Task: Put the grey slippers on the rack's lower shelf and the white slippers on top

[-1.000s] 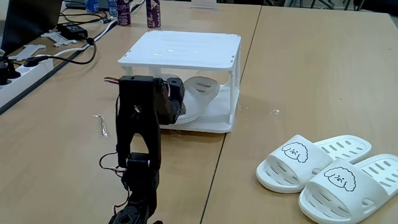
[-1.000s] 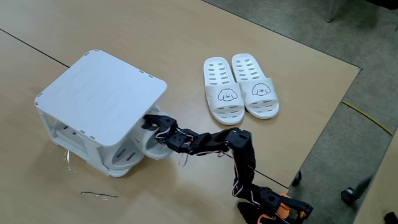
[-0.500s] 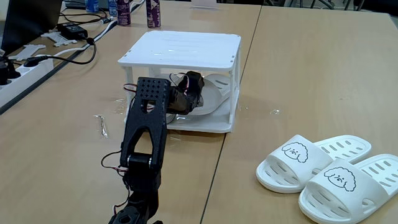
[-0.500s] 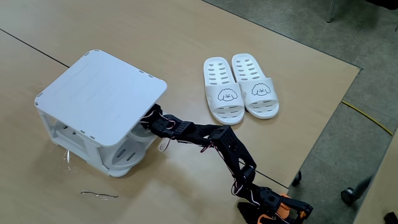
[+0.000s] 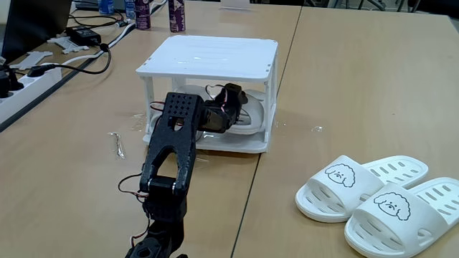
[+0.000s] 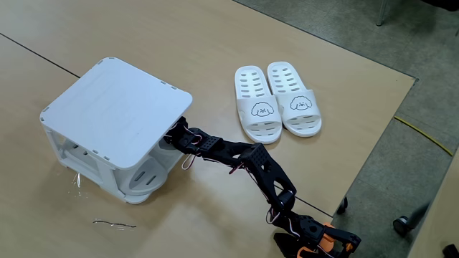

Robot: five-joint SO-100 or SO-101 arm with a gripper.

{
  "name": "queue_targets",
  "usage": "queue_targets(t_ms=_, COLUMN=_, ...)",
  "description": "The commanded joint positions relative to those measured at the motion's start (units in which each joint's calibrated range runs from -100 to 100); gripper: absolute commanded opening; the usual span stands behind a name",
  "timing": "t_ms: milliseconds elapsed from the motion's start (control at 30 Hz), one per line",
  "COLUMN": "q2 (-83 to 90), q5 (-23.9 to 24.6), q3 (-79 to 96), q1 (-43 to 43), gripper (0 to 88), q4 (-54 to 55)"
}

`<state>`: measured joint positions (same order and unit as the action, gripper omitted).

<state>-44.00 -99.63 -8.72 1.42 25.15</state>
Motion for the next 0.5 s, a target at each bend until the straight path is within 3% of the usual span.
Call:
queue_targets(t_ms=0, q2=2.6, q5=-0.4, q3=-4.8, q1=-0.2, gripper=21.8, q4=0.1)
queue_targets(t_ms=100, q2=3.8, q5=-0.4, q3=-4.1, q1=0.6, gripper=28.1, q4=0.2)
queue_targets(t_ms=467, q2=18.1, q5=-0.4, q3=16.8, q1=0.4, gripper=28.3, q4=0.3)
